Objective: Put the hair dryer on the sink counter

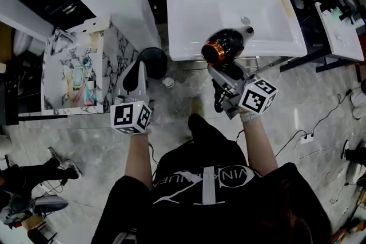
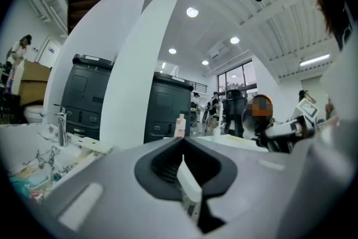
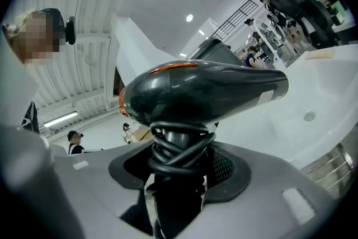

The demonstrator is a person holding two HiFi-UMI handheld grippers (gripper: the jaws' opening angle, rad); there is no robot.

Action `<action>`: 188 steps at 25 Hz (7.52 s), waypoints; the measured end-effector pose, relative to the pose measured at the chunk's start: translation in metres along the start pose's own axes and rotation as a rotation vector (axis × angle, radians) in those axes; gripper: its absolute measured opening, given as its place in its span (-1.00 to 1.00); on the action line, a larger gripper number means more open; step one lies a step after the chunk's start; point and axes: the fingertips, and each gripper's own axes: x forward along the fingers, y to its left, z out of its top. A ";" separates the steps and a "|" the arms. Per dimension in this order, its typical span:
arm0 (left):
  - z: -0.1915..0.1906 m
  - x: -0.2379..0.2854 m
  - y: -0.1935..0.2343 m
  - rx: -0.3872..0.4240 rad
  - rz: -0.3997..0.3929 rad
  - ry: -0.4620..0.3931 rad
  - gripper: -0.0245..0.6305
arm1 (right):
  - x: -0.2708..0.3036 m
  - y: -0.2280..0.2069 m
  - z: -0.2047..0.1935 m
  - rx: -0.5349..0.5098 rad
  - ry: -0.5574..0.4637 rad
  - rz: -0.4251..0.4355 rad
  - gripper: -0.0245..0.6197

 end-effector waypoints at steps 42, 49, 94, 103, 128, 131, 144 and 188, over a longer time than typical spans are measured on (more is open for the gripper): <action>-0.020 0.224 0.067 -0.020 -0.024 0.089 -0.93 | 0.210 -0.162 0.041 0.071 0.319 -0.159 -0.13; -0.032 0.248 0.083 -0.042 -0.040 0.113 -0.93 | 0.243 -0.188 0.036 0.083 0.373 -0.205 -0.12; -0.072 0.301 0.096 -0.115 -0.072 0.180 -0.93 | 0.326 -0.271 0.015 -0.038 0.570 -0.420 -0.10; -0.075 0.300 0.095 -0.122 -0.078 0.180 -0.93 | 0.331 -0.271 0.009 -0.029 0.580 -0.417 -0.09; -0.070 0.271 0.077 -0.133 -0.088 0.158 -0.93 | 0.297 -0.242 0.022 -0.050 0.516 -0.375 0.27; -0.067 0.265 0.072 -0.130 -0.092 0.154 -0.93 | 0.289 -0.237 0.026 -0.058 0.502 -0.371 0.30; -0.046 0.242 0.053 -0.106 -0.102 0.110 -0.93 | 0.254 -0.204 0.046 -0.110 0.448 -0.334 0.21; 0.063 0.219 0.058 0.026 -0.026 -0.002 -0.93 | 0.168 -0.120 0.161 -0.347 0.029 -0.234 -0.91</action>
